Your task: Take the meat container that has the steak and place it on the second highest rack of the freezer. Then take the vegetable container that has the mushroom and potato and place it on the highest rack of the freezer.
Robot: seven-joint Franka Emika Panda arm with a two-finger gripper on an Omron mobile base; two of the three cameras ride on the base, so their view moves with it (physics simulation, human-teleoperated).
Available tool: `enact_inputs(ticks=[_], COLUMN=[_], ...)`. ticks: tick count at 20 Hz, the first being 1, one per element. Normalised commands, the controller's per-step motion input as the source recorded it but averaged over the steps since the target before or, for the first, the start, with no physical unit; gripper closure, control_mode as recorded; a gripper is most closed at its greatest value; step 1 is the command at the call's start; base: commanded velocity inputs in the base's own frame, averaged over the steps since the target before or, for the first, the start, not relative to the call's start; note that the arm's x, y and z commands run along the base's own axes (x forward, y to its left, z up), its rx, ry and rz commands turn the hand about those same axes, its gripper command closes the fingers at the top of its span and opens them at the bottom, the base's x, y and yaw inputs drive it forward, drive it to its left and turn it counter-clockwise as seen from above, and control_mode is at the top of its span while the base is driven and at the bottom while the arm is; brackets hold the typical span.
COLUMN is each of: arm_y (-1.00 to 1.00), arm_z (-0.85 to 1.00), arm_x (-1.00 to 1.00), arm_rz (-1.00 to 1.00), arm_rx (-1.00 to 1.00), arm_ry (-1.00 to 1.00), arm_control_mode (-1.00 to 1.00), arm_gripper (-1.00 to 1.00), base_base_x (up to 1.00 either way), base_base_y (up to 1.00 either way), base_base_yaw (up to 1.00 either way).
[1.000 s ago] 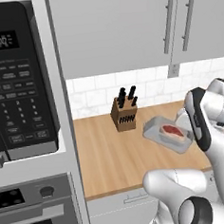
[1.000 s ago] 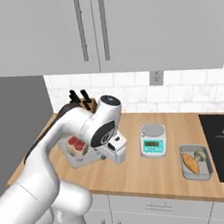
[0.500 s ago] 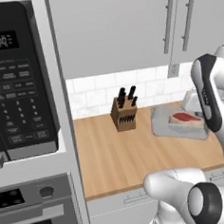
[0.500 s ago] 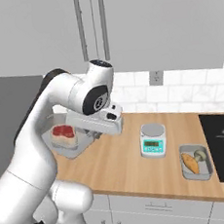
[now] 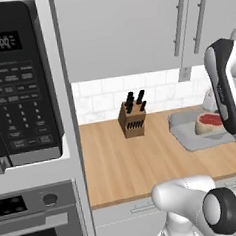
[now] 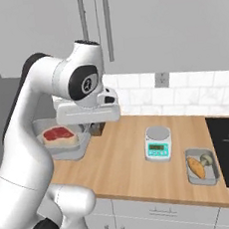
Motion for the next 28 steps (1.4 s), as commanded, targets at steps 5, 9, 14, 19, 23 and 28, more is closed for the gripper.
enact_inputs(ticks=[5,9,14,19,23,28], arm_y=[0.0,0.0,0.0,0.0,0.0,0.0], arm_z=[0.0,0.0,0.0,0.0,0.0,0.0], arm_x=[0.0,0.0,0.0,0.0,0.0,0.0], arm_rz=[0.0,0.0,0.0,0.0,0.0,0.0], arm_rx=[0.0,0.0,0.0,0.0,0.0,0.0], arm_ry=[0.0,0.0,0.0,0.0,0.0,0.0], arm_control_mode=[1.0,1.0,1.0,1.0,1.0,1.0], arm_gripper=[1.0,1.0,1.0,1.0,1.0,1.0], base_base_x=[-0.09,-0.7,-0.6,-0.07,-0.05,-0.14], base_base_y=[0.0,0.09,0.03,0.05,0.27,0.3], base_base_yaw=[0.0,0.0,0.05,0.54,0.74,0.73])
